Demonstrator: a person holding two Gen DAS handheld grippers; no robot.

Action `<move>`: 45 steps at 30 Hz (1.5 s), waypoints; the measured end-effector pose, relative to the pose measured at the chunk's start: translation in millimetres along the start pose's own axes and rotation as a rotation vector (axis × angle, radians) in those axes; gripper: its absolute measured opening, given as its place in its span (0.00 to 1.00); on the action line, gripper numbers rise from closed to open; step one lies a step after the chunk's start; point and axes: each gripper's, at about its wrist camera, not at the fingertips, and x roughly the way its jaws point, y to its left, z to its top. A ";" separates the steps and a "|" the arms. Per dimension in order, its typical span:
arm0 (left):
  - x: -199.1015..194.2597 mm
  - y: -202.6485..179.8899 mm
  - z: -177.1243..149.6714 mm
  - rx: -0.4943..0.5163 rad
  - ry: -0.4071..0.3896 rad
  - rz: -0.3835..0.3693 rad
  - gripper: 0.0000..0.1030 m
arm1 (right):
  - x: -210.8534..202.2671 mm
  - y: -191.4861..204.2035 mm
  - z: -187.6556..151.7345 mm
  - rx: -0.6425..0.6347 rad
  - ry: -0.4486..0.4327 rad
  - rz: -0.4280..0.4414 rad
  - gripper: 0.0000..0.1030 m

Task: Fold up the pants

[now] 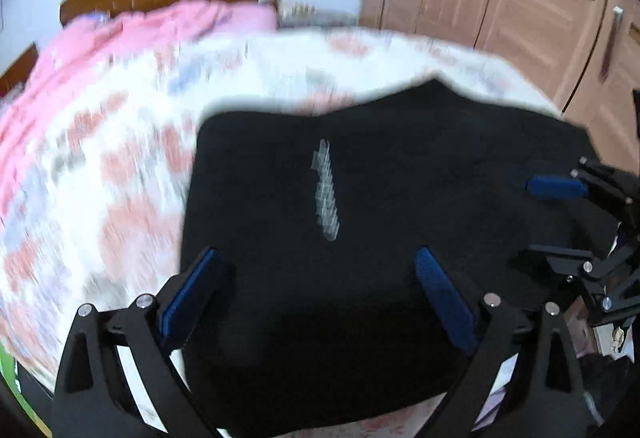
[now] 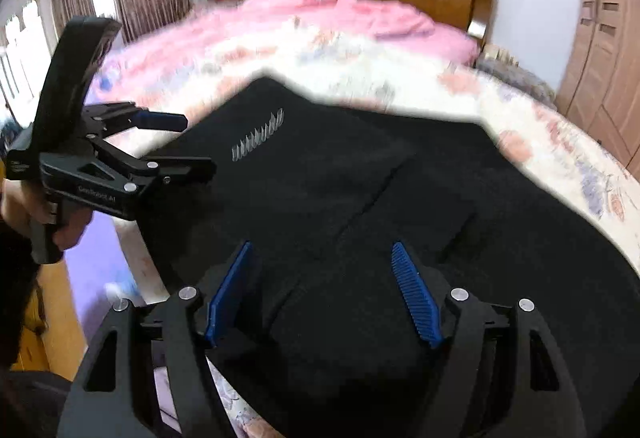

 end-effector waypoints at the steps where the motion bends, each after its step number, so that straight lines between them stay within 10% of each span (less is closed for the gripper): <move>1: -3.2 0.7 9.4 0.002 -0.012 0.004 0.98 | 1.9 -5.0 3.2 -0.003 -0.005 -0.026 0.70; 10: 93.0 22.5 73.1 -0.004 0.166 0.044 0.99 | 39.9 -21.9 -8.4 0.038 0.079 0.007 0.71; 17: 95.3 20.5 66.5 0.027 0.126 0.077 0.99 | 24.8 -24.6 15.1 0.051 0.008 0.001 0.71; 27: 96.1 18.0 62.9 0.036 0.102 0.099 0.99 | 60.7 -15.8 10.1 -0.047 0.153 -0.037 0.81; 45: 96.2 17.1 61.9 0.043 0.087 0.113 0.99 | 4.0 -1.5 -26.8 -0.016 0.022 -0.079 0.90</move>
